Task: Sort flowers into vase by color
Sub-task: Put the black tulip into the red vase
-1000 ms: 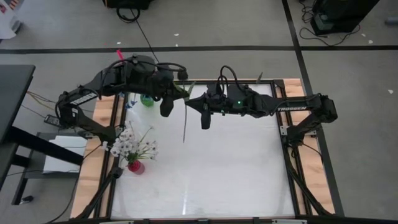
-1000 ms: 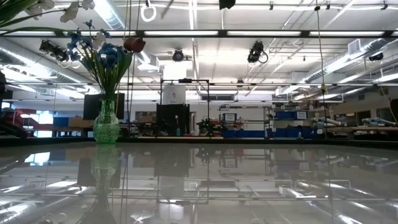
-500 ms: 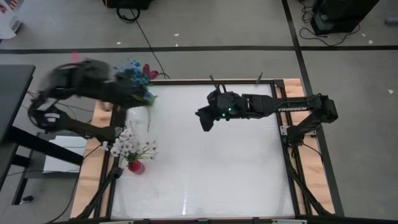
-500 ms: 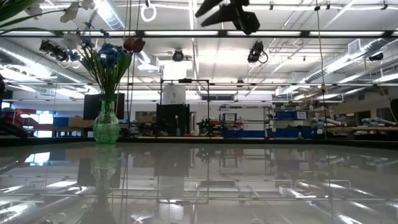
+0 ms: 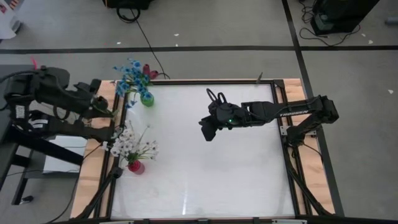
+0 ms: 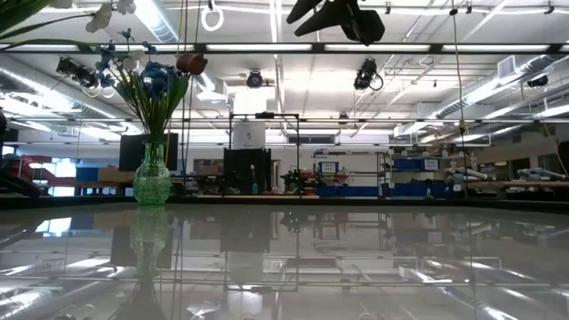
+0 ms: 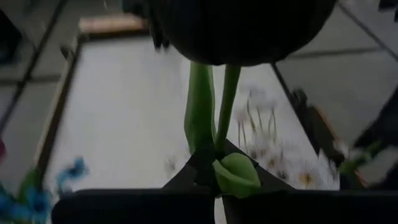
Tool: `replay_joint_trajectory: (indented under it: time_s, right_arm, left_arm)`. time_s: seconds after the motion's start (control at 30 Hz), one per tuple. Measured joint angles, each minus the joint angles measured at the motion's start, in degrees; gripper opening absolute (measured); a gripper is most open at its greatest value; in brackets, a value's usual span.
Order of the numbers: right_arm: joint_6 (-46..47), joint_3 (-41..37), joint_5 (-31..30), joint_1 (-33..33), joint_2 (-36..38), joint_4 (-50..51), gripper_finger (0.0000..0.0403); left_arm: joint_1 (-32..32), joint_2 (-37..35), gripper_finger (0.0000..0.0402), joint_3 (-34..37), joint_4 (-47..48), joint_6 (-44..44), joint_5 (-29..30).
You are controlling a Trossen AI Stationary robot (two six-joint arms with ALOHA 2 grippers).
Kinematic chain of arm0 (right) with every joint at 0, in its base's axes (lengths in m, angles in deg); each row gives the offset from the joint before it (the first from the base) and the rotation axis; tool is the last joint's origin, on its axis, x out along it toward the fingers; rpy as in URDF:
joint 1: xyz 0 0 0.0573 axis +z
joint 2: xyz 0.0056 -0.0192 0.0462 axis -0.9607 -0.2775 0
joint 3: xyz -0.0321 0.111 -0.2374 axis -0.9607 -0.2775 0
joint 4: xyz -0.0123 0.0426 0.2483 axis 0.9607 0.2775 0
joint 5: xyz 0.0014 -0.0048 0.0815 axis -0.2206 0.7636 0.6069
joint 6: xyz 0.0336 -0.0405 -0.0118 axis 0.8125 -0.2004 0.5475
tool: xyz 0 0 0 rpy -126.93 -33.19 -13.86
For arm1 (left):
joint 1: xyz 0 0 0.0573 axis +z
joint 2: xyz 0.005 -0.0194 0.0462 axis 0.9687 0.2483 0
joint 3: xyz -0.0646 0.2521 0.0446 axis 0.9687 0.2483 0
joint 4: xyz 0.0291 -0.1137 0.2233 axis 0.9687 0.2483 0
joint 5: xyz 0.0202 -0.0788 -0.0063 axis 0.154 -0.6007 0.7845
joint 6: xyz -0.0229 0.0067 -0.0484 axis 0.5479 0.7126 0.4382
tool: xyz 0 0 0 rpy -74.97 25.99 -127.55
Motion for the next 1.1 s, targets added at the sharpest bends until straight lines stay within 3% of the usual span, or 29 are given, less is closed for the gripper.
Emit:
replay_joint_trajectory:
  time_s: [0.23, 0.6, 0.83, 1.1]
  right_arm:
    - [2.01, 0.0, -0.25, 0.28, 0.0, 0.11, 0.0102]
    - [4.74, 0.0, -2.49, 1.62, 0.0, 2.45, 0.0102]
    - [6.49, 0.0, -2.62, 1.11, 0.0, 6.95, 0.0102]
    - [11.57, 0.0, -2.66, -0.74, 0.0, 11.44, 0.0102]
  left_arm:
    - [0.0, -1.95, 0.001, 4.57, 2.43, -1.12, -2.95]
    - [0.0, -21.86, 0.0006, 23.11, -10.68, 4.91, -4.53]
    - [0.88, -30.81, 0.0006, 29.45, -13.98, 7.43, -11.12]
    - [2.23, -39.69, 0.0005, 41.69, -25.93, 5.05, -17.46]
